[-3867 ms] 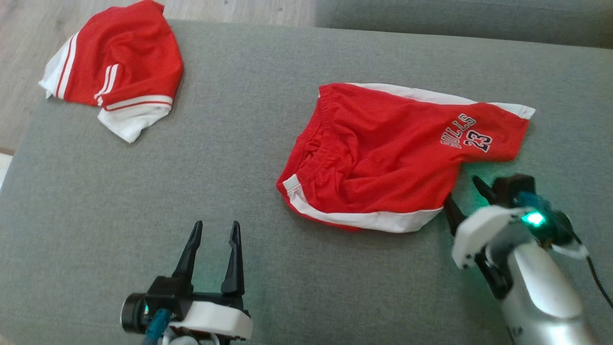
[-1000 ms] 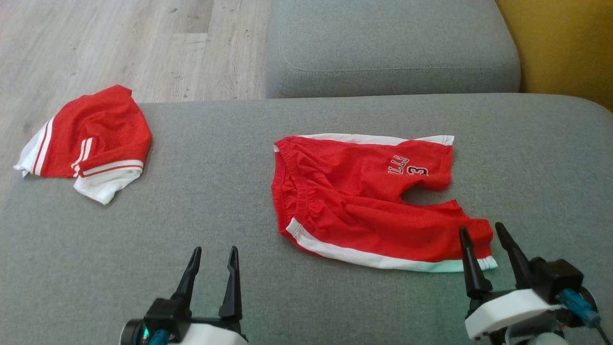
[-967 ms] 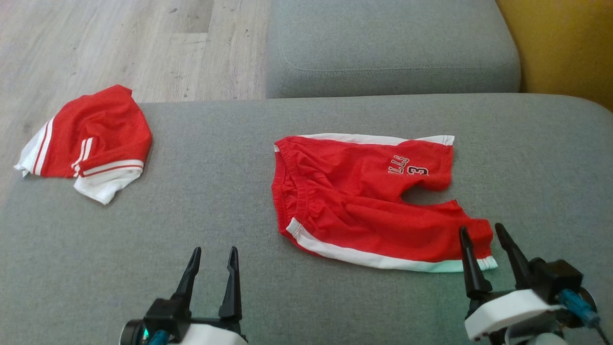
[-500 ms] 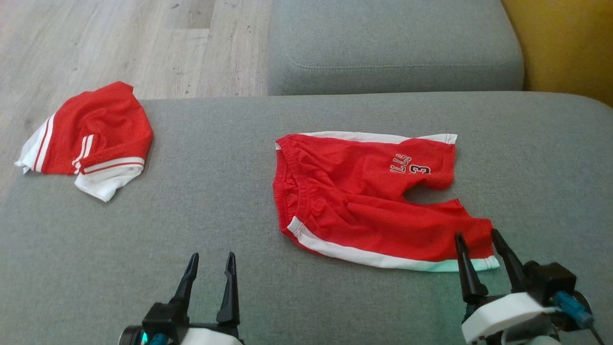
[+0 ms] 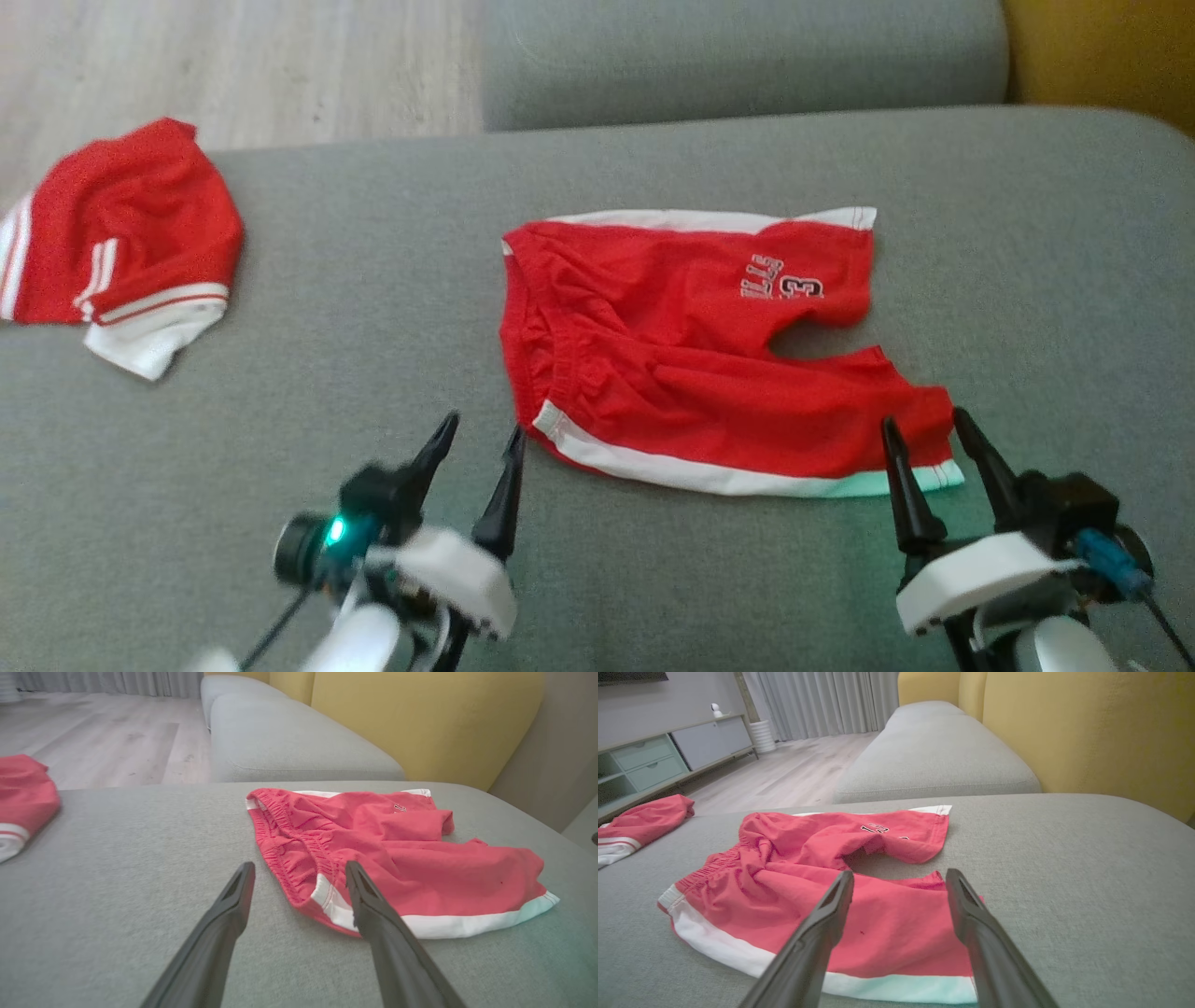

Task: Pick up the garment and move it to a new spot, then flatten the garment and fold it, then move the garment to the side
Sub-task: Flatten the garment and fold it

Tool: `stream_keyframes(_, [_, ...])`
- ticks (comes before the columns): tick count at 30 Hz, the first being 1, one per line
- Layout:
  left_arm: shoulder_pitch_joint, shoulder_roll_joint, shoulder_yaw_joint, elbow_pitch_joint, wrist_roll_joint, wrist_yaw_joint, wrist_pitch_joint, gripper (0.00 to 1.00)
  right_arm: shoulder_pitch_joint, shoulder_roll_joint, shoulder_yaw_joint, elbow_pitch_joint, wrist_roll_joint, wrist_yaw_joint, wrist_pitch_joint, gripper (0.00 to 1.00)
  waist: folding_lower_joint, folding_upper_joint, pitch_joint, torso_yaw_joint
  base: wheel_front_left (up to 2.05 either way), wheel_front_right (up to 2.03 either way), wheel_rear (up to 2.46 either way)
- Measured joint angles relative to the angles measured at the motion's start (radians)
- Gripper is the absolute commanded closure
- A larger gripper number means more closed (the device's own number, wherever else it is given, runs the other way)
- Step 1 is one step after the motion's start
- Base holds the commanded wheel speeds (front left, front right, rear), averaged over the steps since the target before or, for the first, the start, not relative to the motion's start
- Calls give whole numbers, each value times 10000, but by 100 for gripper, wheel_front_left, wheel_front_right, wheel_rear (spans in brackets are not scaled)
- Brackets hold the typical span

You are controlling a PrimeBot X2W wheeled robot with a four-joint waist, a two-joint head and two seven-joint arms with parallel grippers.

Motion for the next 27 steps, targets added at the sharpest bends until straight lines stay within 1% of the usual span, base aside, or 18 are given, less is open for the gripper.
stream_keyframes(4, [-897, 13, -305, 203, -82, -360, 1135, 0, -248, 0, -25, -128, -153, 0, 192, 0, 0, 0, 415, -285, 0, 0, 0])
stream_keyframes(8, [-1337, 134, -560, 617, -82, -614, 1954, 0, -370, 0, -151, -142, -247, 0, 203, 0, 1, 0, 804, -626, 0, 0, 0])
stream_keyframes(10, [-1464, 207, -573, 731, -82, -617, 2182, 0, -468, 0, -198, -150, -261, 0, 217, 0, 1, 0, 985, -802, 0, 0, 0])
stream_keyframes(17, [-1831, 387, -581, 993, -69, -621, 2303, 0, -599, 0, -474, -61, -552, 0, 299, 0, 0, 0, 1494, -1235, 0, 0, 0])
stream_keyframes(18, [-1844, 410, -596, 1009, -67, -686, 2357, 0, -598, 0, -546, -33, -614, 0, 301, 0, 0, 0, 1544, -1269, 0, 0, 0])
stream_keyframes(19, [-1844, 416, -614, 1012, -67, -706, 2357, 20, -598, 0, -619, 2, -700, 0, 322, 0, 0, 0, 1585, -1292, 0, 0, 0])
stream_keyframes(20, [-1844, 418, -640, 1009, -67, -708, 2357, 26, -598, 0, -677, 35, -790, 0, 412, 0, 0, 0, 1622, -1304, 0, 0, 0])
stream_keyframes(21, [-1844, 424, -665, 997, -67, -709, 2359, 53, -596, 0, -731, 65, -876, 0, 433, 0, -1, 0, 1653, -1306, 0, 0, 0])
stream_keyframes(22, [-1843, 435, -692, 978, -67, -708, 2357, 58, -596, 0, -769, 96, -965, 0, 533, 0, -1, 0, 1677, -1299, 0, 0, 0])
stream_keyframes(23, [-1842, 451, -719, 940, -67, -708, 2359, 64, -594, 0, -773, 132, -1026, 0, 612, 0, -1, 0, 1699, -1287, 0, 0, 0])
stream_keyframes(24, [-1834, 468, -744, 878, -67, -706, 2359, 74, -593, 0, -765, 196, -1083, 0, 650, 0, -1, 0, 1721, -1273, 0, 0, 0])
stream_keyframes(25, [-1822, 483, -763, 807, -67, -702, 2357, 79, -593, 2, -763, 265, -1139, 0, 723, 0, -1, 0, 1741, -1256, 0, 0, 0])
stream_keyframes(26, [-1804, 485, -761, 721, -69, -688, 2347, 94, -593, 2, -761, 351, -1168, 0, 731, 0, -1, 0, 1759, -1238, 0, 0, 0])
stream_keyframes(27, [-1786, 485, -757, 639, -69, -681, 2336, 100, -593, 2, -750, 422, -1210, 0, 744, 0, -1, 0, 1774, -1218, 0, 0, 0])
